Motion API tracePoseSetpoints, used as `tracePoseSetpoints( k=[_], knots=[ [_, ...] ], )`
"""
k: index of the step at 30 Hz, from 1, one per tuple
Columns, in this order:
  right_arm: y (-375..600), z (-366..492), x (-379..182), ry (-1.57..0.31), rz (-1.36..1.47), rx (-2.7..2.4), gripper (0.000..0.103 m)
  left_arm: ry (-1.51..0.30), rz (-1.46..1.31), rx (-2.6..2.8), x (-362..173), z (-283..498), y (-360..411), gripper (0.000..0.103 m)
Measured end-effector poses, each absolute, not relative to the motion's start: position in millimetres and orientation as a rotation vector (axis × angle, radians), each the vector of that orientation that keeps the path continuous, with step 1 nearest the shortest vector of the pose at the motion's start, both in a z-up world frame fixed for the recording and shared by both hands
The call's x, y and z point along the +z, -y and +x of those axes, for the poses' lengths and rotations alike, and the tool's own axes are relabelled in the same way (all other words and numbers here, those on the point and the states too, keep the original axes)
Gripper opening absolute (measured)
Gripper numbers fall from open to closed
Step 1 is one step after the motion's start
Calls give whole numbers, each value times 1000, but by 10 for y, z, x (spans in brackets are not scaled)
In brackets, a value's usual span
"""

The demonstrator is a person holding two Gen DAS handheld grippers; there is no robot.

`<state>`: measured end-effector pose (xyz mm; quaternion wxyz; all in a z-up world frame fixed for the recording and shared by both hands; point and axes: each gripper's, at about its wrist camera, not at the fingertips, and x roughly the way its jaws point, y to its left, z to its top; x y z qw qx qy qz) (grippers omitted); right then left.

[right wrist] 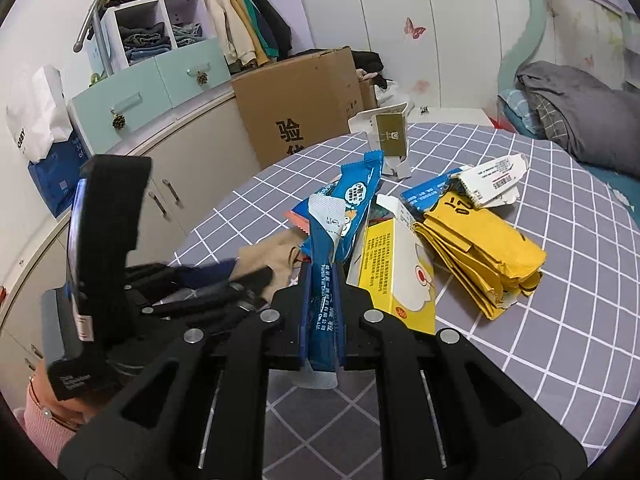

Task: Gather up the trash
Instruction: 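Grasp the blue toothpaste tube with the right tool while the left tool reaches the brown paper, then carry the tube and brown paper to the wastebasket while opening the right tool over it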

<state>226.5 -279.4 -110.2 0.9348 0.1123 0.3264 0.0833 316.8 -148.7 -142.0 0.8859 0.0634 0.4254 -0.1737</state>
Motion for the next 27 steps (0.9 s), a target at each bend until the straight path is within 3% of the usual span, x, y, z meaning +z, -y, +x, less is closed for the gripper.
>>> tracePoseSetpoints(
  k=[13, 27],
  knots=[
    [2522, 2195, -932, -653, 199, 193, 10, -778, -61, -358, -1136, 2852, 850, 4],
    [1604, 2267, -854, -686, 122, 326, 10, -639, -144, -275, -736, 2464, -47, 4]
  ],
)
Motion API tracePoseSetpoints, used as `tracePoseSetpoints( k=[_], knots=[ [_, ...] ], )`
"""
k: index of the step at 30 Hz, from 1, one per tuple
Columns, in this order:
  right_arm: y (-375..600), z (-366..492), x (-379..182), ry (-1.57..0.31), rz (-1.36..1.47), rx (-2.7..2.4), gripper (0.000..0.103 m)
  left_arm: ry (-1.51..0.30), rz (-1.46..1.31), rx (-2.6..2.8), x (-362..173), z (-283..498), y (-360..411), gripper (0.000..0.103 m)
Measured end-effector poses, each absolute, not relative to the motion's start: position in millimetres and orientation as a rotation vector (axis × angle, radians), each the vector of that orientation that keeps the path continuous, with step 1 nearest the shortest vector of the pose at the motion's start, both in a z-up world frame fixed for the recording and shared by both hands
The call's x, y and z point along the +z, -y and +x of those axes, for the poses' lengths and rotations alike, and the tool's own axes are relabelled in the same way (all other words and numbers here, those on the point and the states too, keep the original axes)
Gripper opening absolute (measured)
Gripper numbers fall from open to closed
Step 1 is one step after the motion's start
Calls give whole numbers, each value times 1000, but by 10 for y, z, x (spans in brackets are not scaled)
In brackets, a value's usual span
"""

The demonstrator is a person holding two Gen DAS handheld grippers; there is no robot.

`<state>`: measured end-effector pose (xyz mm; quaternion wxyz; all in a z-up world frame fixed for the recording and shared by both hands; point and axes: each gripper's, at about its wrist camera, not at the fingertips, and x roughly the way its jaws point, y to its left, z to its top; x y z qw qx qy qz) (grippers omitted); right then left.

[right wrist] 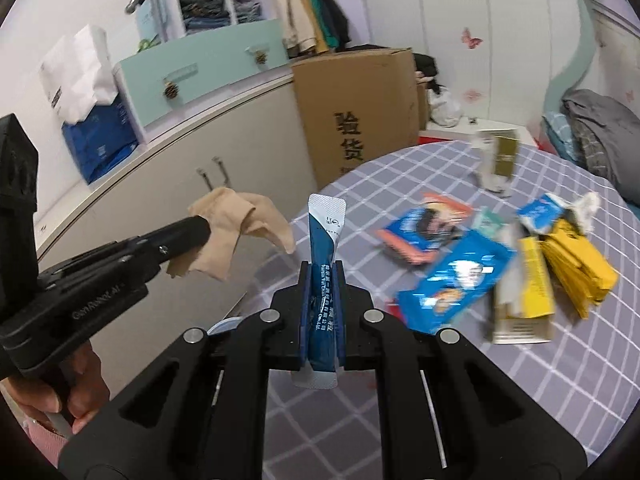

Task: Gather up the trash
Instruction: 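Carry the tube and brown paper to the wastebasket while opening the right tool over it, then open the left tool to drop the brown paper into the wastebasket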

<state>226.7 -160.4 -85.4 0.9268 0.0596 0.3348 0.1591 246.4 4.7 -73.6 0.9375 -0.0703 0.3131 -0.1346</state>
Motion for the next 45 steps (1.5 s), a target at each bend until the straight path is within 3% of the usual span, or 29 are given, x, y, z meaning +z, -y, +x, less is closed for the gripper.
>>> tracePoseSetpoints(
  k=[11, 20, 22, 24, 26, 45],
  knots=[
    [288, 2488, -1121, -781, 32, 540, 10, -689, -207, -29, -1114, 2365, -1297, 4],
    [-1006, 2780, -1696, -869, -46, 686, 11, -772, -236, 262, -1635, 2312, -2412, 4],
    [-1211, 2897, -1871, -871, -59, 673, 17, -792, -240, 309, -1745, 2313, -2593, 4],
    [-1330, 3005, -2058, -925, -64, 654, 35, -818, -242, 339, -1849, 2329, -2719, 4],
    [-1336, 3027, -2169, -950, -55, 645, 44, -837, -253, 347, -1933, 2343, -2810, 4],
    [-1027, 2842, -2099, -906, -54, 585, 63, -900, -263, 294, -2186, 2451, -2680, 5]
  ],
)
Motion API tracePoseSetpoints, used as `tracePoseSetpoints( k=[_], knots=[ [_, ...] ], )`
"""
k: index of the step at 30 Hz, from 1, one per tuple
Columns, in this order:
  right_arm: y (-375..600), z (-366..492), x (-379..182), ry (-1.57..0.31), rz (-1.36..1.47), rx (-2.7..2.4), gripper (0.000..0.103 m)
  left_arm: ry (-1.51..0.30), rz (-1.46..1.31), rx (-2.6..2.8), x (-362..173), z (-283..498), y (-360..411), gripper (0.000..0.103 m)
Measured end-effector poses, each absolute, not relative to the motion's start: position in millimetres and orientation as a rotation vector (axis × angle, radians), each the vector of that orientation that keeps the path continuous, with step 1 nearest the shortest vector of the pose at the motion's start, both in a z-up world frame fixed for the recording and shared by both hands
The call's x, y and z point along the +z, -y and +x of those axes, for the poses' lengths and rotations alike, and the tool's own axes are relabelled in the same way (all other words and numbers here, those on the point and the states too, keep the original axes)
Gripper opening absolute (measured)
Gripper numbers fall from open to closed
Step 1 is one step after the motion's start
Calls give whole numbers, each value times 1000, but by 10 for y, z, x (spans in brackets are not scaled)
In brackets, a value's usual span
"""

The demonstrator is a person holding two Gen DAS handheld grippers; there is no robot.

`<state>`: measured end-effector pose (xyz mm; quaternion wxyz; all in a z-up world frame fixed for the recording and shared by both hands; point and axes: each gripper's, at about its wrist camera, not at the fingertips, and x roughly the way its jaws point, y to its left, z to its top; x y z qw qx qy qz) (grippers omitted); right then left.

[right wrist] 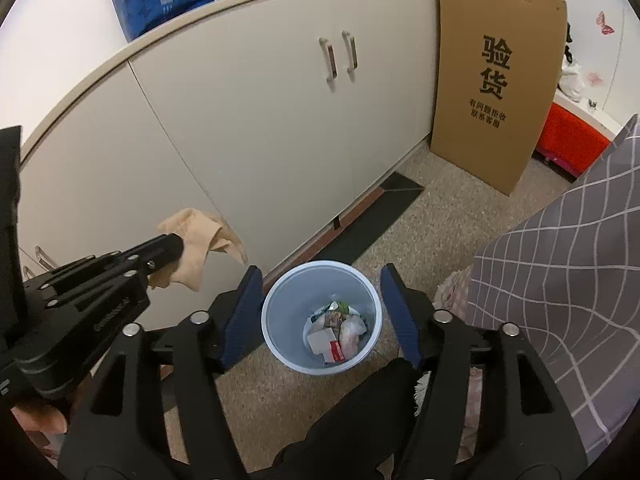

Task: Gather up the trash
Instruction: 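Open the left tool to drop the brown paper into the wastebasket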

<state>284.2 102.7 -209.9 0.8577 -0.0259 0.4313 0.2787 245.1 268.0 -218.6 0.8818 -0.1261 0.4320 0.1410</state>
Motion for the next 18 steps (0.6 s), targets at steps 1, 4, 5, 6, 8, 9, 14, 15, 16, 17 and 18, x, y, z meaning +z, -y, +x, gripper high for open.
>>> tracePoseSetpoints(
  k=[1, 4, 5, 6, 8, 9, 14, 15, 16, 17, 18],
  knots=[
    [-1013, 2837, -2077, -898, -50, 586, 63, -900, -262, 293, -2180, 2464, -2673, 5],
    [-974, 2814, -2006, -868, -49, 569, 66, -900, -261, 286, -2153, 2497, -2651, 5],
    [-949, 2813, -1978, -856, -46, 564, 67, -899, -261, 284, -2144, 2510, -2640, 5],
    [-934, 2813, -1959, -850, -44, 560, 67, -899, -261, 282, -2137, 2522, -2621, 5],
    [-929, 2829, -1922, -837, -38, 552, 68, -897, -259, 275, -2116, 2550, -2600, 5],
    [-908, 2818, -1910, -830, -37, 554, 69, -898, -256, 273, -2112, 2571, -2585, 5],
    [-837, 2835, -1878, -821, -11, 545, 71, -900, -247, 271, -2102, 2680, -2564, 5],
    [-826, 2839, -1883, -821, -9, 542, 71, -902, -246, 276, -2105, 2701, -2567, 6],
    [-810, 2846, -1886, -822, -6, 539, 71, -905, -250, 280, -2107, 2731, -2571, 7],
    [-794, 2851, -1888, -823, -2, 537, 71, -913, -260, 277, -2120, 2760, -2580, 11],
    [-782, 2847, -1885, -823, 0, 536, 71, -931, -265, 278, -2145, 2788, -2586, 26]
  ],
)
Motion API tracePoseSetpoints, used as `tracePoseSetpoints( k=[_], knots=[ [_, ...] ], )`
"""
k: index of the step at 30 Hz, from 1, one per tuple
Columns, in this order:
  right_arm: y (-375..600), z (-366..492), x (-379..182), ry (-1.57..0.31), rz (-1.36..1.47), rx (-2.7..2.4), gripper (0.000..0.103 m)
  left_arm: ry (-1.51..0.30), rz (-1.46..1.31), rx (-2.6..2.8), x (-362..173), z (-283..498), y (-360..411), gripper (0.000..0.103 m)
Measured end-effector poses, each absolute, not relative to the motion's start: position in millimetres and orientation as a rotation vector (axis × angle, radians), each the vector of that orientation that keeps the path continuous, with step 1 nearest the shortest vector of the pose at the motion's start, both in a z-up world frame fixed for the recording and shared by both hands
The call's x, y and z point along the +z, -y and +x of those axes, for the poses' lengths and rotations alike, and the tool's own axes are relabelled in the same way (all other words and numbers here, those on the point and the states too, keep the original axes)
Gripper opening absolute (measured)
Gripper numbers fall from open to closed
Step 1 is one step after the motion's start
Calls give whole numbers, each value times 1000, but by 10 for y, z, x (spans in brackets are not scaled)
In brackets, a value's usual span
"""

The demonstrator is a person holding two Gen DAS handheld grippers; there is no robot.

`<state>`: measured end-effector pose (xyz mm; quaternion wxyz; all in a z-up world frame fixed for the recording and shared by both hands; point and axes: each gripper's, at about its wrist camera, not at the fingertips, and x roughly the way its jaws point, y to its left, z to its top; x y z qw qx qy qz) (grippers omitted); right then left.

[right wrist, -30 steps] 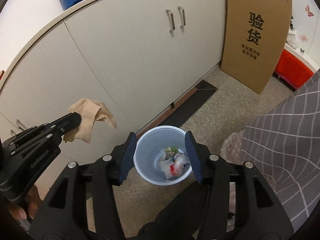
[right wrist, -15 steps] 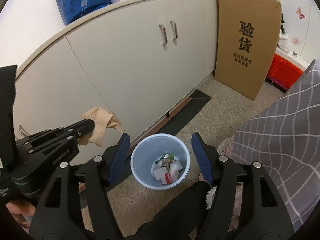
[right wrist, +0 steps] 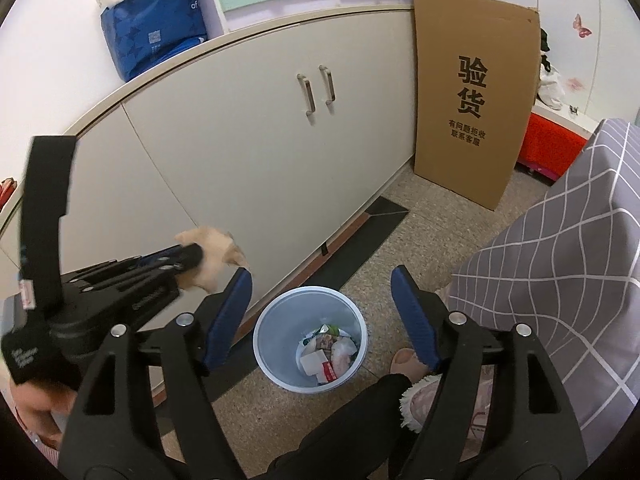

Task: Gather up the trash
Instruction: 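Open the left tool to drop the brown paper into the wastebasket, then move both tools back to the table toward the blue snack bag and yellow box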

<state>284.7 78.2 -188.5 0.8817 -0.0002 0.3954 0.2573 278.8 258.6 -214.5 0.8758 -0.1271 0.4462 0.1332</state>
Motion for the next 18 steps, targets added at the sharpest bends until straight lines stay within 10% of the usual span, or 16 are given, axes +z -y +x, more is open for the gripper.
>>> tracePoseSetpoints(
  k=[3, 18],
  knots=[
    [-761, 2824, -1870, -820, 3, 533, 71, -938, -259, 321, -2187, 2801, -2599, 64],
    [-473, 2597, -1449, -739, 55, 519, 71, -840, -293, 314, -1698, 2425, -2420, 71]
  ],
)
